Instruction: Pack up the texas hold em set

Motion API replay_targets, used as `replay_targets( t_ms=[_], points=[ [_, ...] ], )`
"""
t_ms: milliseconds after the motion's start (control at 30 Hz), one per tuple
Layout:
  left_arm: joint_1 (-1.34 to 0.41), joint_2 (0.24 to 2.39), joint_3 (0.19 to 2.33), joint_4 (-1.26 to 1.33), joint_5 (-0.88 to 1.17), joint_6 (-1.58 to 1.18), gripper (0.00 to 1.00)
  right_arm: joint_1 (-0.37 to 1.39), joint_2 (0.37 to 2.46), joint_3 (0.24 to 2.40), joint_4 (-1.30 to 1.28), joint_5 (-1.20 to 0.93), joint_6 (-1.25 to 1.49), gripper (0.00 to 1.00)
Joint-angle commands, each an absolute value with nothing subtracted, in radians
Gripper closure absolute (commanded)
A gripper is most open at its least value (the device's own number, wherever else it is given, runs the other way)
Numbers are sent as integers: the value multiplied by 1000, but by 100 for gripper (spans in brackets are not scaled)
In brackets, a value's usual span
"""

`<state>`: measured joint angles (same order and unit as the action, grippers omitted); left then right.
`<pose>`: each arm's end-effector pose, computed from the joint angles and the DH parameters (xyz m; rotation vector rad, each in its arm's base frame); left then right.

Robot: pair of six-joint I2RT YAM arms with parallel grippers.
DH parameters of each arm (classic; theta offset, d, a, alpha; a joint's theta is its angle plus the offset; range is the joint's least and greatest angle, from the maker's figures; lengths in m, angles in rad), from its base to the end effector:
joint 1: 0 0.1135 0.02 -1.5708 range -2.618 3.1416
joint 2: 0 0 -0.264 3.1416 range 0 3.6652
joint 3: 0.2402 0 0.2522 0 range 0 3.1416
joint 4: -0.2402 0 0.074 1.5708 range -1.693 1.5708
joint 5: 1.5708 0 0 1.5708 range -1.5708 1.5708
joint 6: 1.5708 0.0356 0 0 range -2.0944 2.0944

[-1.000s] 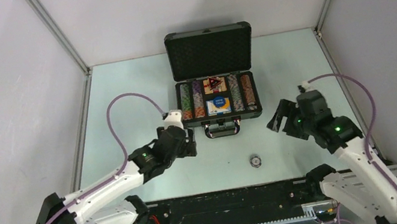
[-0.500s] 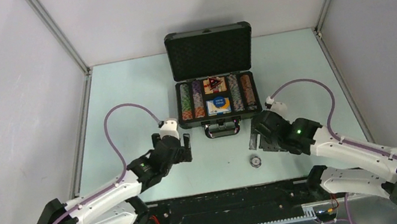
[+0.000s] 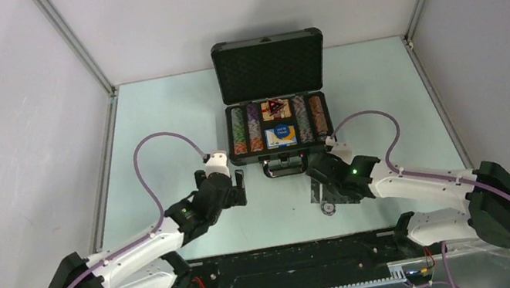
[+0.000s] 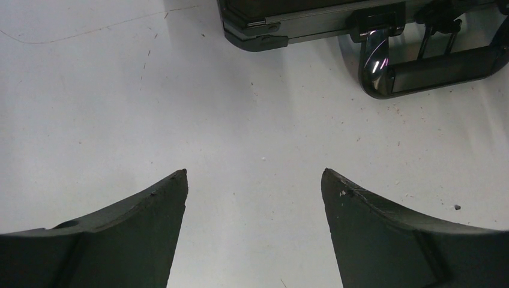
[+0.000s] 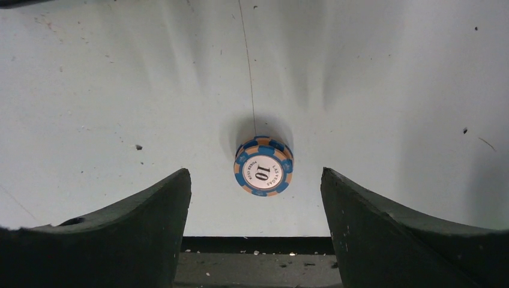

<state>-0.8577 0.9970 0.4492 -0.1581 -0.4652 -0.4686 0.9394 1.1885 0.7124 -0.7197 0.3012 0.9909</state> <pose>0.1413 -0.1390 0.1902 0.1880 2.1892 -0.2129 0.1303 0.1603 0.1990 0.1460 2.6750 0.1864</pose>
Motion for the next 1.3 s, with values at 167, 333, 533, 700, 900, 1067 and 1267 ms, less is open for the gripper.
replay_targets(
  t_ms=[167, 333, 533, 700, 900, 1067, 1267],
  points=[
    [-842, 1029, 464, -121, -476, -454, 14, 946, 1285, 710, -688, 286, 1025, 19],
    [-840, 1036, 465, -117, -472, -455, 14, 953, 1331, 710, -686, 280, 1028, 24],
    [-838, 1036, 464, -117, -468, -455, 14, 957, 1366, 697, -668, 265, 1033, 36],
    [-835, 1035, 465, -115, -465, -455, 14, 969, 1385, 695, -676, 253, 1032, 38],
    [-834, 1038, 465, -115, -463, -453, 14, 976, 1402, 695, -684, 250, 1031, 39],
    [-833, 1039, 465, -114, -460, -454, 14, 977, 1425, 695, -676, 242, 1025, 45],
    [-830, 1039, 465, -114, -457, -454, 14, 975, 1440, 695, -688, 248, 1023, 50]
  ],
)
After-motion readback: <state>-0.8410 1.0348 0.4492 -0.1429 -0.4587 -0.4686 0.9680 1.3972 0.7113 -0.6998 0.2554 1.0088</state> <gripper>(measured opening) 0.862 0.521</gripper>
